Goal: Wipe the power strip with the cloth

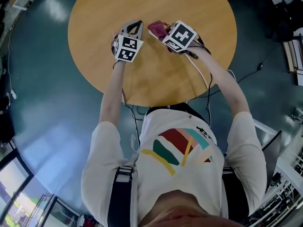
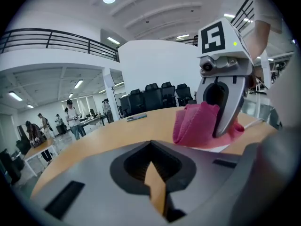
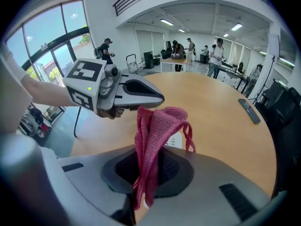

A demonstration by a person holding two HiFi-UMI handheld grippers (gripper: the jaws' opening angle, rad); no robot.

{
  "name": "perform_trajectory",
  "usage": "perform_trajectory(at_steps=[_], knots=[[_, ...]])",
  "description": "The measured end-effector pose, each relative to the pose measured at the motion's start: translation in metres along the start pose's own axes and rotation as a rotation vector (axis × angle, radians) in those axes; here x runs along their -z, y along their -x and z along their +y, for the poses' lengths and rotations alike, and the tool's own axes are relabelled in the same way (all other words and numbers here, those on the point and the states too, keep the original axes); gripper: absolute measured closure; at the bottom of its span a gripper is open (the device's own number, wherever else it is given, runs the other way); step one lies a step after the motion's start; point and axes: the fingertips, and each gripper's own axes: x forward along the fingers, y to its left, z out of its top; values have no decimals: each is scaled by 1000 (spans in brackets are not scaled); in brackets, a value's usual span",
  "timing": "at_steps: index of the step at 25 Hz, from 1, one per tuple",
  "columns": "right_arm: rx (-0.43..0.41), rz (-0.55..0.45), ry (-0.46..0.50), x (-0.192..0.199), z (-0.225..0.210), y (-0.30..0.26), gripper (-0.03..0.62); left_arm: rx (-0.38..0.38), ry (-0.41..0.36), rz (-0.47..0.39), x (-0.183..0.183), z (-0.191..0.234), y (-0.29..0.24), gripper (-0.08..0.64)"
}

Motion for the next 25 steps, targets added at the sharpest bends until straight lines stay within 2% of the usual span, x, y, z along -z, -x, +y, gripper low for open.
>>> perform_trajectory(at_steps=[3, 8, 14, 18, 25], knots=[[44, 31, -10, -11, -1, -23, 552, 7, 13, -2, 9, -1, -3, 518], [179, 87, 80, -26, -9, -48, 552, 5, 63, -1, 28, 8, 3, 518], [219, 135, 134, -39, -11, -64, 552, 4, 100, 0, 42, 17, 2, 518], [248, 167, 102, -40, -20, -67, 552, 2, 117, 6, 40, 18, 2, 518], [271, 156, 42, -27, -19, -63, 553, 9, 129, 5, 47, 17, 3, 520]])
